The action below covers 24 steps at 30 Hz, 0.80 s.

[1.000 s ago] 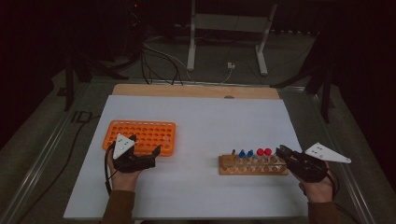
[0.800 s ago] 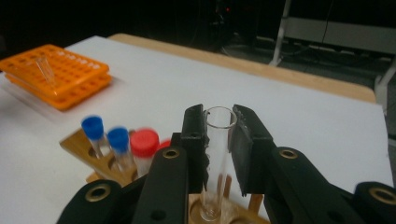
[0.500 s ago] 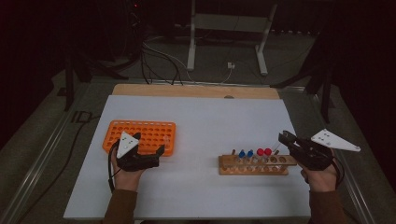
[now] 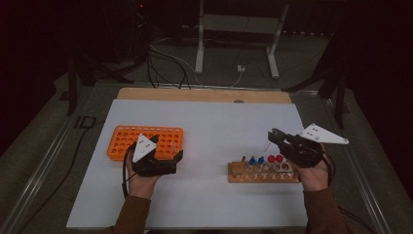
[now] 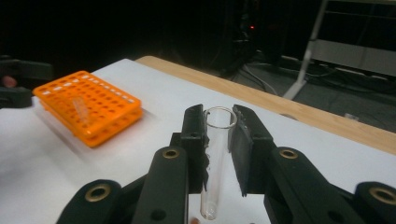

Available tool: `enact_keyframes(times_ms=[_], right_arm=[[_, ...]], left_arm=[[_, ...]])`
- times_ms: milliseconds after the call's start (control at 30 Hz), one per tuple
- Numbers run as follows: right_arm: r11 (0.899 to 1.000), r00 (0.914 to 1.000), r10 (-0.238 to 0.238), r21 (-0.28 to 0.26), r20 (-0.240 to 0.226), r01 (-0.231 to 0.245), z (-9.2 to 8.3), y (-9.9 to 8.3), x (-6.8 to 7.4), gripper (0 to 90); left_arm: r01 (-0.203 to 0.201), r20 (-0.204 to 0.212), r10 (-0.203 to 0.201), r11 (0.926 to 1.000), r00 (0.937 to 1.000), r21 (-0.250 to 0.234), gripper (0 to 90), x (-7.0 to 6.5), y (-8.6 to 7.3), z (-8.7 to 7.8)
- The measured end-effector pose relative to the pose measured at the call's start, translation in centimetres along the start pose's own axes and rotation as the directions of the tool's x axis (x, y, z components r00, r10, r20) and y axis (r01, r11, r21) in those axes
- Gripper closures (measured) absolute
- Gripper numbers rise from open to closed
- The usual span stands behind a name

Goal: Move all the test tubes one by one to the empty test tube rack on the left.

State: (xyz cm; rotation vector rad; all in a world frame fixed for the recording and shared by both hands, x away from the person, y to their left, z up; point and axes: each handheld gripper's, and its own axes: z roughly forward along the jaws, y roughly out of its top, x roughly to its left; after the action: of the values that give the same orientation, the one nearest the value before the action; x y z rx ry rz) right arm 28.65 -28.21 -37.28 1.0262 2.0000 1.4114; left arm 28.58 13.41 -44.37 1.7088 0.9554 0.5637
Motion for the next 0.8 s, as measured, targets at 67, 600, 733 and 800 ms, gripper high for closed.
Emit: enact_keyframes(times_ms=[67,600,733,800], right_arm=[[1.0,0.9998,-0.008,0.004,-0.017,0.008,0.6,0.3,0.6,76.3],[0.997,0.9901,-0.055,0.043,-0.129,0.061,4.6,0.9,5.0,76.3],[0.997,0.9867,-0.056,0.046,-0.153,0.064,5.5,1.0,5.9,76.3],[0.997,0.9849,-0.058,0.049,-0.163,0.067,5.9,1.0,6.3,76.3]], left_arm=[[-0.01,0.014,0.01,0.9999,0.9998,-0.002,0.6,-0.6,0.3,0.4],[-0.057,0.111,0.057,0.9983,0.9921,-0.005,2.7,-4.0,1.5,2.8],[-0.06,0.137,0.06,0.9982,0.9888,-0.002,3.5,-4.9,1.6,3.4],[-0.06,0.158,0.058,0.9982,0.9857,0.004,5.2,-5.3,1.7,3.7]])
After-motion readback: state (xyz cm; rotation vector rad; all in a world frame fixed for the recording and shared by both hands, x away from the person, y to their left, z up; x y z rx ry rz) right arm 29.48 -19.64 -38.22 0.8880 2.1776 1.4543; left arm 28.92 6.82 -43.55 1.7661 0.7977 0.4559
